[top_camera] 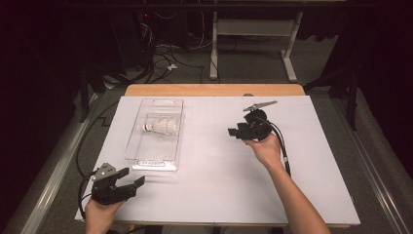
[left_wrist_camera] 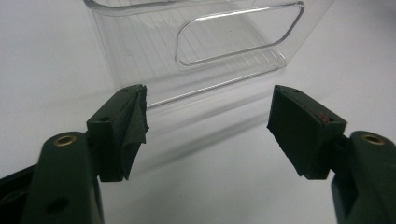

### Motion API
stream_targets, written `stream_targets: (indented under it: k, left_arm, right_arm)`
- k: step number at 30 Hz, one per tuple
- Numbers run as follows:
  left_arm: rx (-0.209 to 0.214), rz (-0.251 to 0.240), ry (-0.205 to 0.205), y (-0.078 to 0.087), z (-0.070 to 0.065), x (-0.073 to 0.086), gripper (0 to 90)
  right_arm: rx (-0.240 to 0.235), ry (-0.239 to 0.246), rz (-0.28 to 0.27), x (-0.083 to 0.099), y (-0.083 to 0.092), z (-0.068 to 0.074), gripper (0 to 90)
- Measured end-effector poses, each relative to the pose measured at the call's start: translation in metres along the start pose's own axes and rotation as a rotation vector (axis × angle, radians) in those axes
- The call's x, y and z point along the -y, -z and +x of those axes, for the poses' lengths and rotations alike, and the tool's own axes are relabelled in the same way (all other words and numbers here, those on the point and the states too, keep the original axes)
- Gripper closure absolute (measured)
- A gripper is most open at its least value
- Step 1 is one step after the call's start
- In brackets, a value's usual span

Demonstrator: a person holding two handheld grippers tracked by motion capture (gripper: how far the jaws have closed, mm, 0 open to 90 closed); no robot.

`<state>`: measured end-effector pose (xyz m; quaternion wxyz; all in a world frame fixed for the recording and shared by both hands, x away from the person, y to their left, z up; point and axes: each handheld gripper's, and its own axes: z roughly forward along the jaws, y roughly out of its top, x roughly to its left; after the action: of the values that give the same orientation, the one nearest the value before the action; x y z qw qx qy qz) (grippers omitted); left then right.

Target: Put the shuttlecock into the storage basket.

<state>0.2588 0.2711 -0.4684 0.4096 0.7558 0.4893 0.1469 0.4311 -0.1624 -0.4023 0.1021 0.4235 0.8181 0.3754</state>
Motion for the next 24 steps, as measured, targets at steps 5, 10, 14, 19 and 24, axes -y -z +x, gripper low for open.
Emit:
stream_targets:
  k: [5, 10, 14, 19, 24]
  left_arm:
    - [0.000, 0.000, 0.000, 0.000, 0.000, 0.000, 29.2]
    - [-0.001, 0.000, 0.001, 0.000, 0.000, 0.000, 29.2]
    - [-0.001, 0.000, 0.002, 0.000, 0.000, 0.000, 29.2]
    - [-0.001, 0.000, 0.002, 0.000, 0.000, 0.000, 29.3]
    - [-0.003, 0.000, 0.001, 0.000, 0.000, 0.000, 29.2]
  right_arm:
    - [0.003, -0.001, 0.004, 0.003, 0.002, -0.001, 50.6]
    - [0.002, -0.003, 0.001, 0.005, 0.004, -0.002, 50.5]
    - [0.002, -0.002, -0.002, 0.007, 0.006, -0.003, 50.6]
    - [0.004, -0.007, -0.004, 0.010, 0.009, -0.005, 50.5]
    - [0.007, -0.016, -0.005, 0.013, 0.013, -0.007, 50.5]
